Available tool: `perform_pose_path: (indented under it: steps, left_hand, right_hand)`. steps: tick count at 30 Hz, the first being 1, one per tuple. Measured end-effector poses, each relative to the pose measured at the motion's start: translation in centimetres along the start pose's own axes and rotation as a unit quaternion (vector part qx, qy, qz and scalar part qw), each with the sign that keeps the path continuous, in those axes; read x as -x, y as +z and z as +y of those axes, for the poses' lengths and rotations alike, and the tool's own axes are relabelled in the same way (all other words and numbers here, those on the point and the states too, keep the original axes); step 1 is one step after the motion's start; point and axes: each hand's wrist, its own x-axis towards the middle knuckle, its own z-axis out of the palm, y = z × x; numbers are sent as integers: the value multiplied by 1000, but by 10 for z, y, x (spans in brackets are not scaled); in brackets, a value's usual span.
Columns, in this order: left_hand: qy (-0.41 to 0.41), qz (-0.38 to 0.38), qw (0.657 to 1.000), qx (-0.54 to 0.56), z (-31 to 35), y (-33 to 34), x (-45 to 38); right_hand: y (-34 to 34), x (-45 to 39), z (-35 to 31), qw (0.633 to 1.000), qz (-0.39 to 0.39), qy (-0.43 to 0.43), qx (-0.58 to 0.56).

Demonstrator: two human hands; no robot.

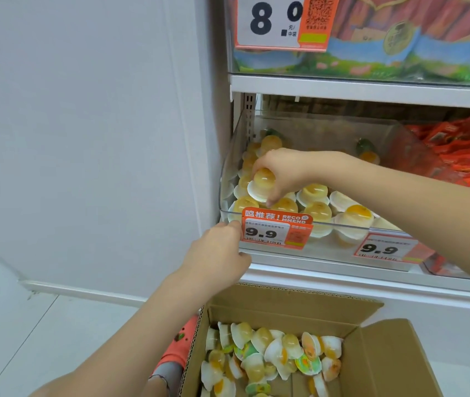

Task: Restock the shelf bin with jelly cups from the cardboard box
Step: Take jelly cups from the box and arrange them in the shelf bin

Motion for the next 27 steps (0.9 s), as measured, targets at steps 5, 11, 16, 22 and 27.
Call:
perform_pose_path:
  steps: [5, 11, 16, 22, 27]
  left_hand:
    - [4, -3, 1000, -7, -2, 2, -2]
    - [-10, -9, 1000, -11, -6, 1, -1]
    - [-13, -73, 997, 2, -7, 21, 2]
    - [-7, -164, 986, -16, -11, 101, 16]
    - [-10, -275, 961, -21, -41, 164, 26]
  right_hand:
    - [3, 4, 1, 1000, 3, -5, -9]
    - [-12, 49, 7, 987, 128, 3, -95]
    - [32, 140, 6, 900, 377, 20, -219]
    - [175, 209, -12, 932, 252, 43, -258]
    - [285, 205, -16, 968, -60, 64, -236]
